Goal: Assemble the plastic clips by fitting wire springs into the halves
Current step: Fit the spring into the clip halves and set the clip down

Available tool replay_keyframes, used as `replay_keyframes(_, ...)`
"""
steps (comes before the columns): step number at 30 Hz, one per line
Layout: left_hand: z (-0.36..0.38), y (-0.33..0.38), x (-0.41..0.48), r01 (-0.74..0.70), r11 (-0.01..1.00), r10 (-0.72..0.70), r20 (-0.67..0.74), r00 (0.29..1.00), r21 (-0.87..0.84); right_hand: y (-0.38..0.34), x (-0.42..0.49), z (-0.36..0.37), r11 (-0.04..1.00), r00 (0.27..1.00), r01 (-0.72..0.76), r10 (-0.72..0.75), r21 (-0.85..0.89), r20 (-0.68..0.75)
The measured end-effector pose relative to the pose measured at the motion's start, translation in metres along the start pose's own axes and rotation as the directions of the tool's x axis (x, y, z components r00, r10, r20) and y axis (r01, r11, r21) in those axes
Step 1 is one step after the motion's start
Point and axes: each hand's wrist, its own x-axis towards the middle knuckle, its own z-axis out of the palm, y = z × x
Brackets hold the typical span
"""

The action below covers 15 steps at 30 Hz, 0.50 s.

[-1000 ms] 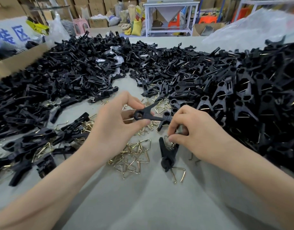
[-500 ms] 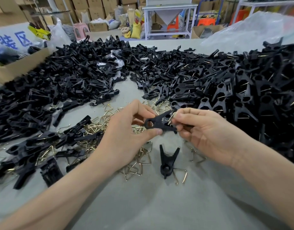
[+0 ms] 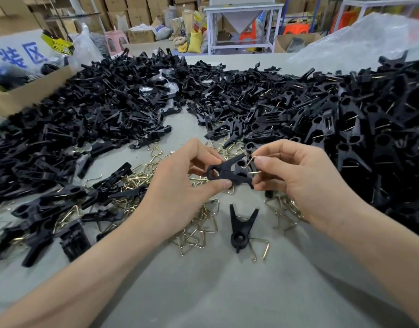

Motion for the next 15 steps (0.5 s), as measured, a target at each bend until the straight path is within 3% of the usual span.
replay_keyframes(7, 0.0007, -0.0014, -0.0005, 0.008, 1.000, -0.007, 0.039, 0.999, -0.025, 0.0050, -0.0023, 0.0057, 0.996, 0.997, -0.048, 0.053, -0.079, 0.063)
replay_keyframes(15, -0.0010, -0.0037, 0.0000, 0.016, 0.999, -0.013, 0.064, 0.998, -0.051, 0.0070, 0.0029, 0.0006, 0.986, 0.985, -0.164, 0.162, 0.031, 0.051)
